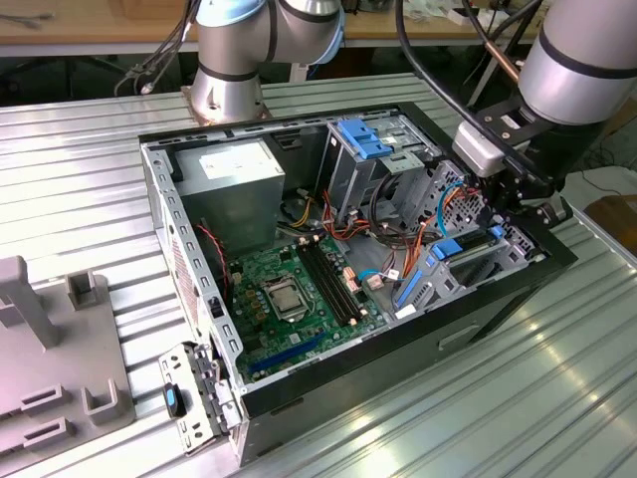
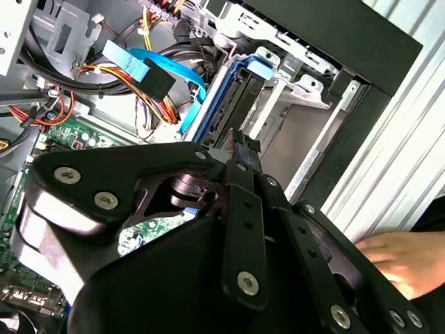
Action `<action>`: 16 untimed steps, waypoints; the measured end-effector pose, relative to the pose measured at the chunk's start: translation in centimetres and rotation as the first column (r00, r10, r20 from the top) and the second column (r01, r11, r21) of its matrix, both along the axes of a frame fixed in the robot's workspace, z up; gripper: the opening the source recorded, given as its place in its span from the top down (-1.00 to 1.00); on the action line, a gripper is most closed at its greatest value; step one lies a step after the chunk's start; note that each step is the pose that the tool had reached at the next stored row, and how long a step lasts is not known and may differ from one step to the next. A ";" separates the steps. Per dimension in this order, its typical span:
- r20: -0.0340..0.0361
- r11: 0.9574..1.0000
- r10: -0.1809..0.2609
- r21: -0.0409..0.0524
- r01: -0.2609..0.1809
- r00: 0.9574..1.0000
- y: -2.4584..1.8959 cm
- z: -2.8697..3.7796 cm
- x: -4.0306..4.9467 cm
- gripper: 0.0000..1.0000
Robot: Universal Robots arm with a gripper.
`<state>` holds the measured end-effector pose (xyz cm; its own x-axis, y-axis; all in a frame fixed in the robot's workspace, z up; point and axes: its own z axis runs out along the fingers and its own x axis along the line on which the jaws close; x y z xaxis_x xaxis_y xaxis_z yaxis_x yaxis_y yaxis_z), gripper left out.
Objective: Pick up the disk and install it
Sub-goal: 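Insert the disk into the insertion slot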
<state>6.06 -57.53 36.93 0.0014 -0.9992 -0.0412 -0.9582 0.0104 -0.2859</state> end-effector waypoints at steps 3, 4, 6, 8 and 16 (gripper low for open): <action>0.000 0.999 0.035 0.000 -0.035 0.999 0.00 0.00 0.00 0.79; 0.000 0.999 0.035 0.000 -0.035 0.999 0.00 0.00 0.00 0.79; 0.000 0.999 0.035 0.000 -0.035 0.999 0.00 0.00 0.12 0.79; 0.000 0.999 0.035 0.000 -0.035 0.999 0.00 0.00 0.55 0.79; -0.098 0.999 0.038 -0.003 -0.039 0.994 0.15 0.04 2.45 0.79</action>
<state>8.51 -57.39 36.96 0.0360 -0.9986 -0.0379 -0.9812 -0.0282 -0.1907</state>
